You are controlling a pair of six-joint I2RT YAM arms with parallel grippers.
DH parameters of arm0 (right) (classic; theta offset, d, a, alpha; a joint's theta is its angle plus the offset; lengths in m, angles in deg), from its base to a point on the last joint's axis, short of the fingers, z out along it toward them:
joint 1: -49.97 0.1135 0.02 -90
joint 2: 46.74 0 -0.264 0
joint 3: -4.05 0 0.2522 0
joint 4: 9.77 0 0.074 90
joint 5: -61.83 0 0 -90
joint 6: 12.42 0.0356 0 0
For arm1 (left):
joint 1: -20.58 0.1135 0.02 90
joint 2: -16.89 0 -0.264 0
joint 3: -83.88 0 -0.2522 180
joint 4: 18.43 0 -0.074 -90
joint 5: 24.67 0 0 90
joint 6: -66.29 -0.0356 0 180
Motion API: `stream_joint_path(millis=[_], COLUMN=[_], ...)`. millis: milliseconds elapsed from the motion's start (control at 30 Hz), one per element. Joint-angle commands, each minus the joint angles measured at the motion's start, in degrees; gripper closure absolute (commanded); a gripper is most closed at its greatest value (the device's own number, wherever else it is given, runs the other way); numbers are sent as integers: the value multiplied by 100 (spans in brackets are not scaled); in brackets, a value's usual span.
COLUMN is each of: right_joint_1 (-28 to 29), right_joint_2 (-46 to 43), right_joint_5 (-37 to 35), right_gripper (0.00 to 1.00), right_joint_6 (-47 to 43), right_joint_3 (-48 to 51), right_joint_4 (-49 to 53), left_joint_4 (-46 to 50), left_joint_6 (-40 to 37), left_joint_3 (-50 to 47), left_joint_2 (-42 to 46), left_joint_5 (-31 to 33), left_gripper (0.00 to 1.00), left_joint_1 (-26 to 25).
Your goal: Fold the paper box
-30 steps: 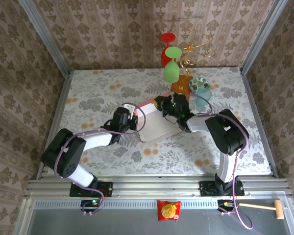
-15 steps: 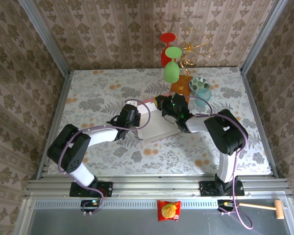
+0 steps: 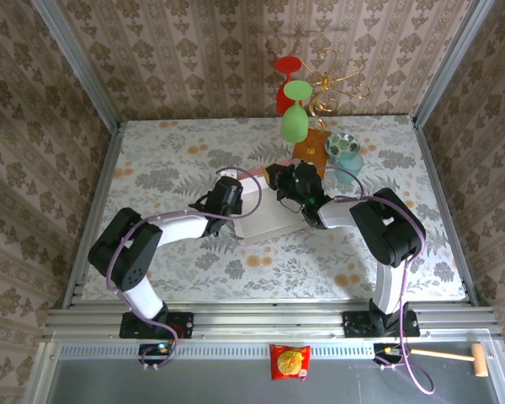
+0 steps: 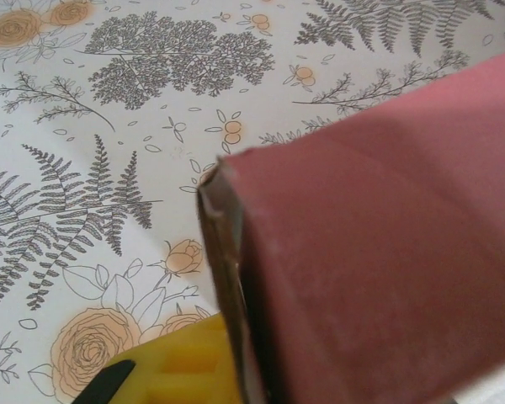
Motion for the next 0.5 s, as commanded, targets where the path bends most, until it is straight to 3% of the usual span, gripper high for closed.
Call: stream_joint_path(millis=[0, 100, 233, 467], right_joint_1=[203, 203, 203, 196], right_joint_2=[97, 96, 96, 61], right_joint_5=[442, 438, 424, 320], right_gripper=[100, 100, 100, 100], right_joint_6=[134, 142, 141, 187], right_joint_3=[24, 16, 22, 68], right_joint_4=[398, 434, 442, 379], left_joint_4=[-18, -17, 209, 1439], left_joint_6=[93, 135, 274, 663], left_joint_3=[187, 173, 266, 760], left_joint_2=[-129, -132, -139, -245], left_joint_5=[70, 86, 186, 573], left_gripper=[92, 100, 100, 100], left_joint_1=[88, 119, 123, 123])
